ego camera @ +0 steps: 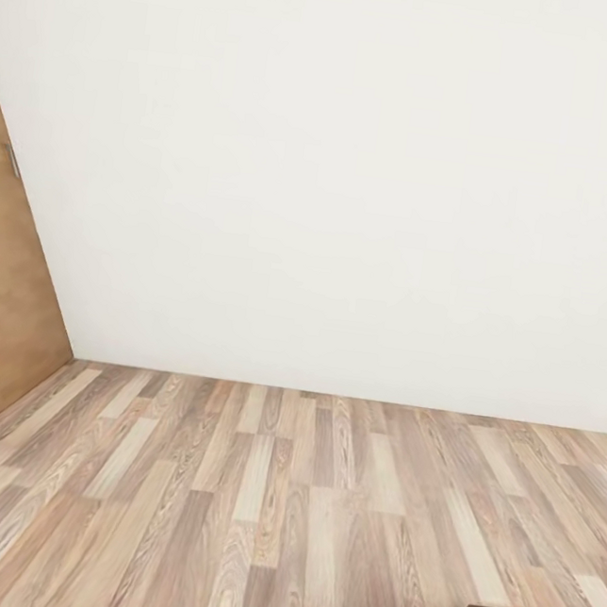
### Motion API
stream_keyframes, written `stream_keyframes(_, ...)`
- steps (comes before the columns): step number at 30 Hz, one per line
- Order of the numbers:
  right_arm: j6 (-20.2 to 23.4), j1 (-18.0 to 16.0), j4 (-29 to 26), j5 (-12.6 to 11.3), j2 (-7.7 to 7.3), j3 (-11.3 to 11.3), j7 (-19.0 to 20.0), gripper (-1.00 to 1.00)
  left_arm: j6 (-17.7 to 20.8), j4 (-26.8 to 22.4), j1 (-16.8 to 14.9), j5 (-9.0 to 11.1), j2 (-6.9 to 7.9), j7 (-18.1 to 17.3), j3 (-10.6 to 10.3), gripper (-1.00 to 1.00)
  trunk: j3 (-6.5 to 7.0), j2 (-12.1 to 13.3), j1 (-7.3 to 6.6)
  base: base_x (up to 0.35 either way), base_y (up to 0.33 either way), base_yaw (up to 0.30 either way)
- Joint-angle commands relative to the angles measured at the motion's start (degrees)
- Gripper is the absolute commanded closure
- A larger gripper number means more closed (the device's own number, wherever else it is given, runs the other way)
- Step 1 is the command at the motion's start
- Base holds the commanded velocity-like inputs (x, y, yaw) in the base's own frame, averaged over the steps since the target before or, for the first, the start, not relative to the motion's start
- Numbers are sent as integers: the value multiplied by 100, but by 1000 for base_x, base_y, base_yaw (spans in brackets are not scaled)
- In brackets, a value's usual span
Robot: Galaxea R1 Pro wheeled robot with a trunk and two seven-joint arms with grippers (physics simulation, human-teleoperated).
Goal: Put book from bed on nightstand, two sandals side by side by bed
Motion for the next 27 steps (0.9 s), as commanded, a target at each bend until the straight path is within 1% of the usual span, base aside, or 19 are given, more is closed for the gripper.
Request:
stream_keyframes(1, 37, -3, 0, 31, -2, -50, 22, -100, -22, 8, -4, 60, 0, -15, -49, -100, -5, -2, 3, 327, 0, 0)
stream_keyframes(4, 37, -3, 1, 31, 1, -50, 22, -100, -22, 7, -4, 58, 1, -15, -49, -100, -5, -2, 3, 327, 0, -33)
stream_keyframes(11, 37, -3, 2, 31, 2, -50, 14, -100, -24, 7, -4, 53, 1, -15, -49, -100, -5, -2, 3, 327, 0, -137)
stream_keyframes(27, 31, -3, 4, 31, 2, -50, 13, -100, -25, 7, -4, 60, 1, -15, -49, -100, -5, -2, 3, 327, 0, -22)
